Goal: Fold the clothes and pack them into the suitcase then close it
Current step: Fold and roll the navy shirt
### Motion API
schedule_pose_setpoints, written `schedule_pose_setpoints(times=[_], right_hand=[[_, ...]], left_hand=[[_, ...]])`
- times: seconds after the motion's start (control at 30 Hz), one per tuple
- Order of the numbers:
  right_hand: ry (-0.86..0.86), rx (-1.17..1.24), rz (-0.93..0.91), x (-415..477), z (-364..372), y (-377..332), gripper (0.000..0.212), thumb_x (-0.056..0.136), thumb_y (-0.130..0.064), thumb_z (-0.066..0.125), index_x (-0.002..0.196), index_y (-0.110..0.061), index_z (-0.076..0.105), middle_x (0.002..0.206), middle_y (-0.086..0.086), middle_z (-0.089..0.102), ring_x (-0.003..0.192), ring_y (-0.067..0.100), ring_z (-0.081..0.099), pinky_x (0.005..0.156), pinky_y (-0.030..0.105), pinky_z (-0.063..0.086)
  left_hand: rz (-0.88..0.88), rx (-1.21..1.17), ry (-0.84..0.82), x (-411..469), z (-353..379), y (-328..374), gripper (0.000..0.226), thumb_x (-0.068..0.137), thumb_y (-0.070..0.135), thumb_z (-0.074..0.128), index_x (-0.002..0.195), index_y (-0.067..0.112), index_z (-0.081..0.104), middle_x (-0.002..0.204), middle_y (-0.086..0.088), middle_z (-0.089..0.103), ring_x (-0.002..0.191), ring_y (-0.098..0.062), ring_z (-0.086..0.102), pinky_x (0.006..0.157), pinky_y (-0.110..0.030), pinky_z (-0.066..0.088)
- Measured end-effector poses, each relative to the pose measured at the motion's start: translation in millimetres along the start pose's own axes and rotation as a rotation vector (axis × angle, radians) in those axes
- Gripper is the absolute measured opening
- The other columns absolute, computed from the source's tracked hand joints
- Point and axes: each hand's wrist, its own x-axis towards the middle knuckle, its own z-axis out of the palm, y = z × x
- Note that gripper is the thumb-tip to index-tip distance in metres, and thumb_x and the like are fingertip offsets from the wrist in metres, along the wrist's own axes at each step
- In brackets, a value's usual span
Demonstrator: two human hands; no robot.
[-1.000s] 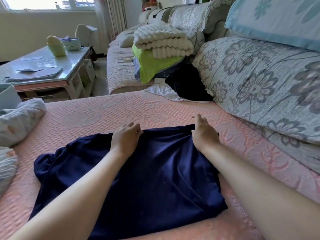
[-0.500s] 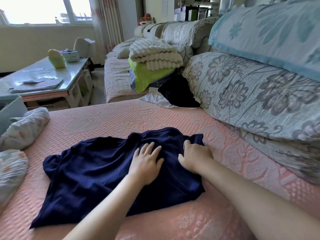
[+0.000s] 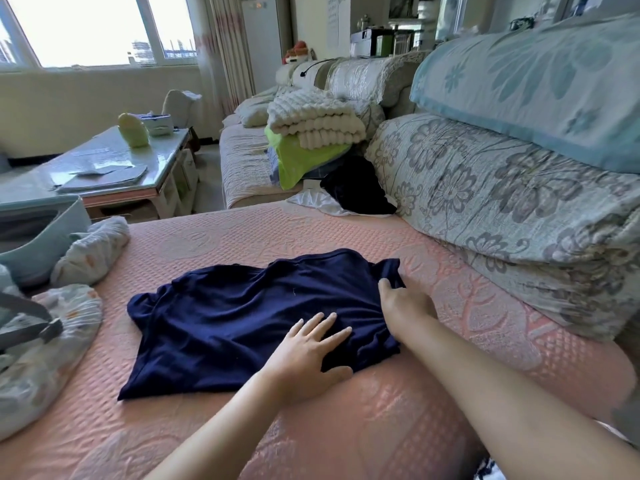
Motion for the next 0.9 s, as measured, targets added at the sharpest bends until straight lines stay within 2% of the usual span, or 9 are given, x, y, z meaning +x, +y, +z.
schedule_pose_setpoints(times=[0.1,0.23,0.3,0.4,0.5,0.6,0.77,0.83,0.9], right_hand=[[0.221,-0.05,-0.166,-4,0,-15,0.051,0.089,-0.017,0.058,0.136,-0.019,0.039,0.138,0.011,0.043,0.126,0.029,0.044,0.101,0.038,0.037],[0.007,0.241,-0.32,-24,12,-34,0.055,0.099,-0.031,0.048,0.151,-0.026,0.029,0.162,0.007,0.016,0.148,0.026,0.019,0.117,0.04,0.022],[0.032,0.241,-0.166,-31,13,-31,0.051,0.1,-0.036,0.043,0.146,-0.02,0.029,0.156,0.012,0.023,0.142,0.03,0.026,0.113,0.042,0.028],[0.029,0.253,0.088,-34,9,-12,0.045,0.101,-0.039,0.04,0.137,-0.013,0.029,0.137,0.014,0.047,0.123,0.032,0.051,0.091,0.04,0.044],[-0.076,0.485,0.021,-40,14,2,0.033,0.1,-0.029,0.051,0.128,-0.019,0.036,0.126,0.014,0.06,0.111,0.035,0.061,0.088,0.04,0.049],[-0.029,0.438,-0.025,-41,13,18,0.026,0.1,-0.027,0.053,0.121,-0.02,0.041,0.12,0.011,0.062,0.107,0.035,0.062,0.082,0.037,0.047],[-0.113,0.149,-0.044,-44,6,18,0.028,0.098,-0.021,0.053,0.123,-0.019,0.043,0.125,0.008,0.061,0.113,0.03,0.06,0.084,0.037,0.046],[-0.008,0.024,-0.123,-46,0,3,0.04,0.091,-0.018,0.059,0.127,-0.018,0.041,0.129,0.008,0.055,0.119,0.029,0.055,0.09,0.038,0.044],[0.087,-0.014,-0.242,-46,-5,-19,0.052,0.087,-0.02,0.062,0.134,-0.02,0.039,0.133,0.008,0.043,0.126,0.03,0.044,0.1,0.041,0.038]], left_hand=[[0.046,-0.06,0.098,-11,3,-4,0.056,0.096,0.063,0.027,0.148,0.047,0.034,0.163,0.013,0.017,0.152,-0.01,0.006,0.124,-0.032,0.005],[0.075,-0.231,0.225,-16,13,8,0.038,0.102,0.039,0.044,0.132,0.027,0.064,0.147,0.008,0.05,0.144,-0.01,0.035,0.12,-0.035,0.027],[0.085,-0.224,0.363,-16,14,11,0.028,0.097,0.031,0.054,0.114,0.024,0.075,0.131,0.008,0.064,0.131,-0.01,0.052,0.108,-0.033,0.044],[0.088,-0.169,0.519,-17,11,20,0.02,0.087,0.033,0.062,0.099,0.032,0.078,0.109,0.017,0.072,0.105,-0.006,0.065,0.084,-0.027,0.056],[0.084,-0.143,0.48,-13,8,32,0.022,0.083,0.046,0.059,0.098,0.038,0.073,0.099,0.018,0.067,0.089,-0.009,0.058,0.072,-0.028,0.053],[0.078,-0.214,0.495,-6,10,42,0.011,0.086,0.035,0.061,0.08,0.03,0.067,0.085,0.013,0.059,0.078,-0.012,0.053,0.06,-0.033,0.051],[0.194,-0.234,0.404,-11,13,49,0.014,0.088,0.028,0.054,0.081,0.028,0.065,0.085,0.013,0.056,0.078,-0.012,0.046,0.065,-0.035,0.049],[0.153,-0.284,0.437,-11,4,42,0.009,0.088,0.024,0.057,0.088,0.027,0.066,0.089,0.013,0.059,0.084,-0.013,0.051,0.073,-0.036,0.05],[0.041,-0.219,0.522,-11,-2,29,0.023,0.088,0.021,0.056,0.108,0.027,0.065,0.109,0.01,0.063,0.102,-0.015,0.055,0.087,-0.036,0.049]])
